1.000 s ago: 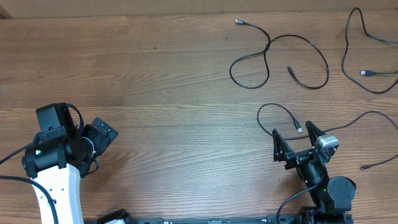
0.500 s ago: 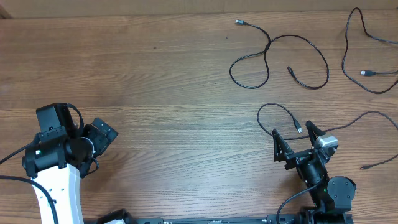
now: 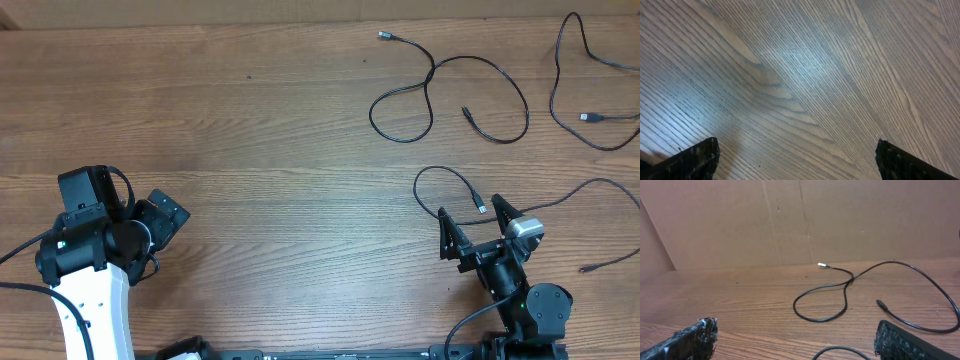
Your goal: Untangle cables
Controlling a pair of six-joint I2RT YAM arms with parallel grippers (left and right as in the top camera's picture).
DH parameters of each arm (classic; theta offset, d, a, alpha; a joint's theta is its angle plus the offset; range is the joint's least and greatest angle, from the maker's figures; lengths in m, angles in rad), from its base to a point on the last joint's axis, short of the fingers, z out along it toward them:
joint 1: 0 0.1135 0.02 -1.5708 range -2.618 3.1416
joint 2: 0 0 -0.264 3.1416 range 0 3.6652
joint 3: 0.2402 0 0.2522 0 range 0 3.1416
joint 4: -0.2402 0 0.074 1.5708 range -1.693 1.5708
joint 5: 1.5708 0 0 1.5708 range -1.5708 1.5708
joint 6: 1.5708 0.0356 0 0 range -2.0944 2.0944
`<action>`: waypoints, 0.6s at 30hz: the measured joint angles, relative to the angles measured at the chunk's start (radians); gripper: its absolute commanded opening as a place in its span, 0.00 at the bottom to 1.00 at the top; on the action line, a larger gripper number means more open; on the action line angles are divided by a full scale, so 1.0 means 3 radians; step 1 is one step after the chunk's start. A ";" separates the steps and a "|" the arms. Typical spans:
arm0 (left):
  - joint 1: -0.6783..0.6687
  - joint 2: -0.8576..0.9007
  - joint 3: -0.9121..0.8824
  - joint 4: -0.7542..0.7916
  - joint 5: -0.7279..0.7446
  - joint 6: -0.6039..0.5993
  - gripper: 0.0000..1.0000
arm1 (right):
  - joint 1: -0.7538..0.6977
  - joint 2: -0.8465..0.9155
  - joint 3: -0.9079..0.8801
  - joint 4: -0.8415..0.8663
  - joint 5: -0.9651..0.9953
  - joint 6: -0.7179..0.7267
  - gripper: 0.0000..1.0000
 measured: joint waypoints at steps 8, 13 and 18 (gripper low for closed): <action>-0.0198 -0.0219 -0.0005 0.0001 -0.0413 0.0000 1.00 | 0.0000 -0.0001 0.0000 0.0000 0.0001 0.0001 1.00; -0.0497 -0.0678 -0.0005 -0.0008 -0.0507 0.0000 1.00 | 0.0000 0.0000 -0.0001 0.0000 0.0000 0.0001 1.00; -0.0753 -0.1186 -0.0005 -0.0125 -0.0510 0.0000 1.00 | 0.0000 0.0000 0.0000 0.0000 0.0001 0.0001 1.00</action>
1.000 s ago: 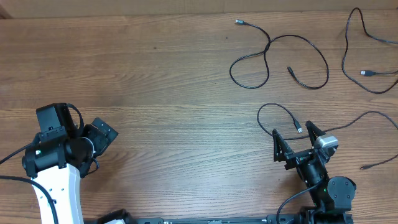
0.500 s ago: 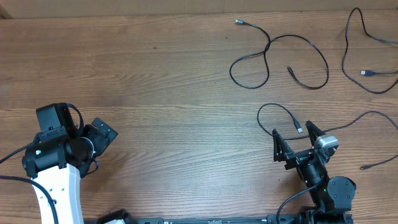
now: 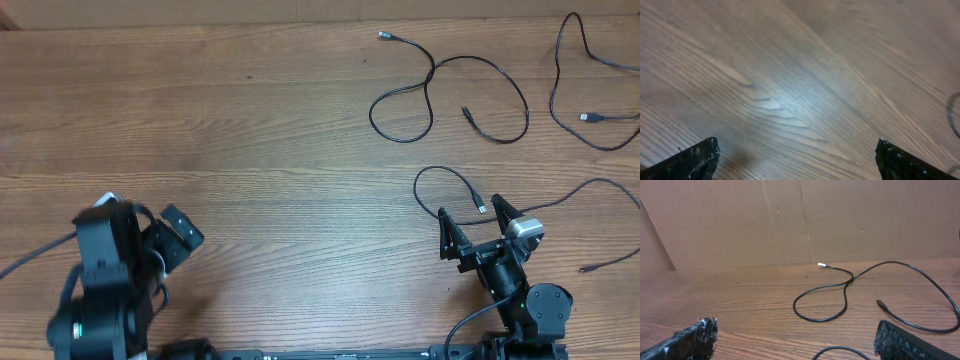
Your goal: Untangle cables
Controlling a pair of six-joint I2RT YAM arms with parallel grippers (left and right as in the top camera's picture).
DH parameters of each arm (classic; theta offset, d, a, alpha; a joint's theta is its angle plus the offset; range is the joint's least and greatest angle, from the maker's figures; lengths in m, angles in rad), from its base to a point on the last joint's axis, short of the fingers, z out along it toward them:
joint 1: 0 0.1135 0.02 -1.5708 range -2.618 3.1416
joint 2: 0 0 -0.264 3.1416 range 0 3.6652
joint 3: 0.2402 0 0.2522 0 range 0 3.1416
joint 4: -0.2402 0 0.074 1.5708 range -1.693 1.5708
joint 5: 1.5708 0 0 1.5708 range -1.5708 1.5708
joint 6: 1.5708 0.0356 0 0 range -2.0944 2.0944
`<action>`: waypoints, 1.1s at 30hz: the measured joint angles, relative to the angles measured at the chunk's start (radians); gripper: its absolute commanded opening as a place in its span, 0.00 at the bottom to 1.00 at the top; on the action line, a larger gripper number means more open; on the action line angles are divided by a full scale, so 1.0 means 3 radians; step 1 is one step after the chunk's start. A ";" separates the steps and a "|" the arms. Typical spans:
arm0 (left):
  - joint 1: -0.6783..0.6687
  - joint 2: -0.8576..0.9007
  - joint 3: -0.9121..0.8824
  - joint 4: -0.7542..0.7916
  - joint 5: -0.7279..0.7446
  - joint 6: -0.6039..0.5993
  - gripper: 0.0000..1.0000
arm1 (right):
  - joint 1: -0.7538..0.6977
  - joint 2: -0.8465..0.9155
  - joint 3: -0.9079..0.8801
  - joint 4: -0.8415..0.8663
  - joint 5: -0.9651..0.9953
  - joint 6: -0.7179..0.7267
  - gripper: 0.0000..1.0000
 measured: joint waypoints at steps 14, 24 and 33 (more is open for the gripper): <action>-0.0479 -0.1091 -0.0004 -0.0036 -0.0001 -0.0001 0.99 | 0.0000 -0.0001 0.0000 0.0000 0.0000 -0.0001 1.00; -0.0479 -0.1896 -0.0437 0.0061 0.0000 -0.0001 1.00 | 0.0000 -0.0001 0.0000 -0.0004 -0.0001 -0.0003 1.00; -0.0479 -0.2392 -0.1254 0.0781 0.0065 -0.0004 1.00 | 0.0000 -0.0001 0.0000 -0.0003 0.0000 -0.0006 1.00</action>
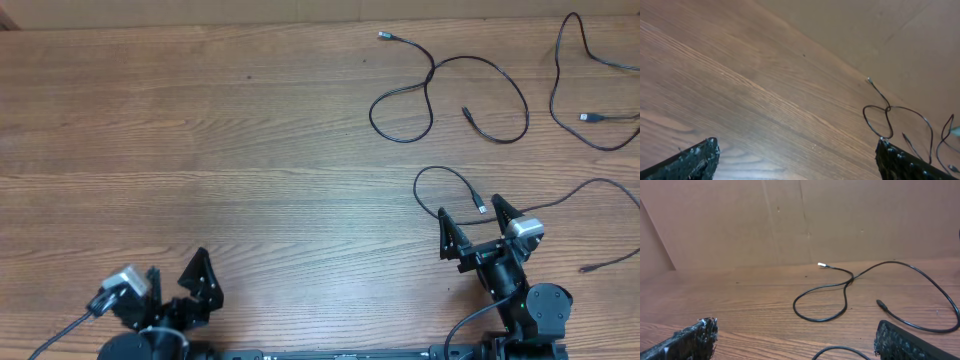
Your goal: Untangle cables
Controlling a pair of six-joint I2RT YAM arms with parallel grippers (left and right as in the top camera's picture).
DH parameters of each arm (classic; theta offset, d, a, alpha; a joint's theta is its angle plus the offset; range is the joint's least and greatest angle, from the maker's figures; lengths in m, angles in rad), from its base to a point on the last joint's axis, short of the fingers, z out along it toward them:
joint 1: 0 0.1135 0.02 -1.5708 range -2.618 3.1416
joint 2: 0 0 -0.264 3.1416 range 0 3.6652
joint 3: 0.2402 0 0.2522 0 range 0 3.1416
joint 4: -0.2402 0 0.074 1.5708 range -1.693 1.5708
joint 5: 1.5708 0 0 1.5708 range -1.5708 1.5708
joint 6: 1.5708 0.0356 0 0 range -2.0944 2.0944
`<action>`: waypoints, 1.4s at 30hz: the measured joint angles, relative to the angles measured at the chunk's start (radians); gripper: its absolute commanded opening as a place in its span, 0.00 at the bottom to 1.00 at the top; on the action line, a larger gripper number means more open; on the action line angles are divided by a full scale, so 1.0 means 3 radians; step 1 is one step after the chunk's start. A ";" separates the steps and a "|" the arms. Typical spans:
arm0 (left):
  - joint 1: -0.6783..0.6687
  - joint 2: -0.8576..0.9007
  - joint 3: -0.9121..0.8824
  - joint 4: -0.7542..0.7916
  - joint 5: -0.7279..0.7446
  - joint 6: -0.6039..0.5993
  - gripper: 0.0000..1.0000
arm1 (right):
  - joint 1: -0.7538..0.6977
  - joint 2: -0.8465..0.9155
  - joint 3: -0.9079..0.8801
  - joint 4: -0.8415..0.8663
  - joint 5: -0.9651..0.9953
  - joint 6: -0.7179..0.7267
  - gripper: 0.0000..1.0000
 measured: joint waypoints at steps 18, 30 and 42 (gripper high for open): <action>-0.0088 -0.0004 -0.1465 0.2729 0.0191 0.0833 1.00 | 0.0000 0.0000 -0.0001 -0.0001 -0.0001 -0.0004 1.00; -0.0109 -0.0010 -0.1966 0.2922 0.0038 0.1492 1.00 | 0.0000 0.0000 0.0000 0.0001 -0.0001 -0.0005 1.00; -0.0109 -0.0009 -0.1966 0.2845 0.0036 0.1918 0.99 | 0.0000 0.0000 0.0000 0.0000 -0.0001 -0.0004 1.00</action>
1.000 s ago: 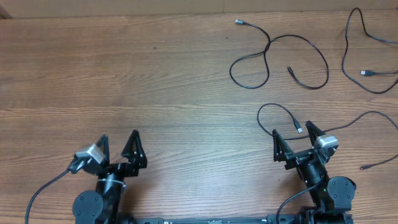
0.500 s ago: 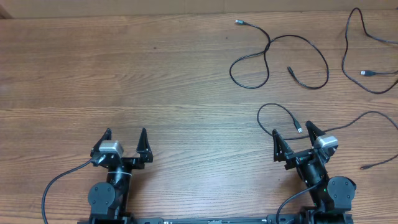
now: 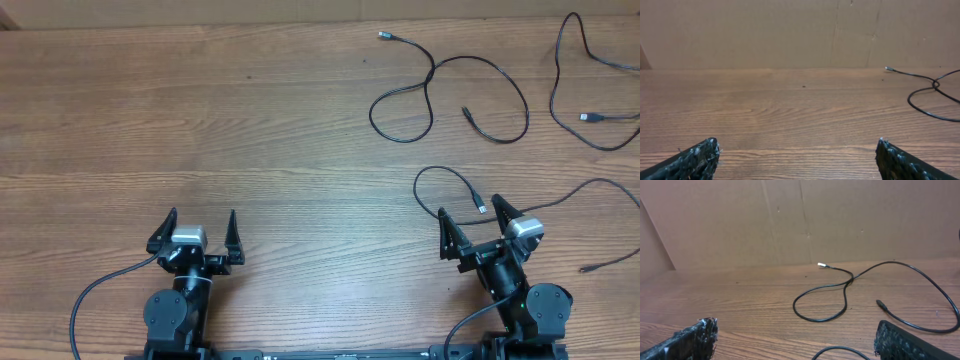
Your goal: Untangle cables
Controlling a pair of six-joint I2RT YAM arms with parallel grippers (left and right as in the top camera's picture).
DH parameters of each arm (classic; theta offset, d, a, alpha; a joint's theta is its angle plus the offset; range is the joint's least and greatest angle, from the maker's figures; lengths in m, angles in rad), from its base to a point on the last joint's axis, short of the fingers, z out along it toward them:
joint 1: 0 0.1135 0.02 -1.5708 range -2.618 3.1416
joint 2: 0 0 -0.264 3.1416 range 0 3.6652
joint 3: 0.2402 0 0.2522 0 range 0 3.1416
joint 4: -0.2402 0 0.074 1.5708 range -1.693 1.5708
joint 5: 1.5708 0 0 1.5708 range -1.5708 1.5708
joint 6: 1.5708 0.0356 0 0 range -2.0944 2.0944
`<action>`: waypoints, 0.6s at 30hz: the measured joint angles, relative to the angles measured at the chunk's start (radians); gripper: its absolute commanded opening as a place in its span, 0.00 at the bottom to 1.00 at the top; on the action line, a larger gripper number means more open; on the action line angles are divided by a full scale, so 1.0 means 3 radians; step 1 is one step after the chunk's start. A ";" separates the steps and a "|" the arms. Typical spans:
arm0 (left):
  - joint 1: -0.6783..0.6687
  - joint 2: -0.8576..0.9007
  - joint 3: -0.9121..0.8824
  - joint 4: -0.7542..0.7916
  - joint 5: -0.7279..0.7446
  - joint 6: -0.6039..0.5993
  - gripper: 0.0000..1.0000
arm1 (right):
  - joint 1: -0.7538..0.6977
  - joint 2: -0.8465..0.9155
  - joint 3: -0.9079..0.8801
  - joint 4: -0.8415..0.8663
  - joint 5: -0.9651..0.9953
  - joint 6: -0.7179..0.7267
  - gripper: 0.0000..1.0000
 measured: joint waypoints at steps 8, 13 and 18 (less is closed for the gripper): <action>0.0000 0.0000 0.0000 0.0001 0.0001 0.0013 1.00 | 0.0000 0.0000 0.0000 -0.0001 0.0000 -0.0003 1.00; 0.0000 -0.0001 0.0000 0.0001 0.0001 0.0014 1.00 | 0.0000 0.0000 0.0000 -0.0001 0.0001 -0.0001 1.00; 0.0000 0.0000 0.0000 0.0001 0.0001 0.0022 1.00 | 0.0000 0.0000 -0.0001 0.0000 0.0000 -0.0001 1.00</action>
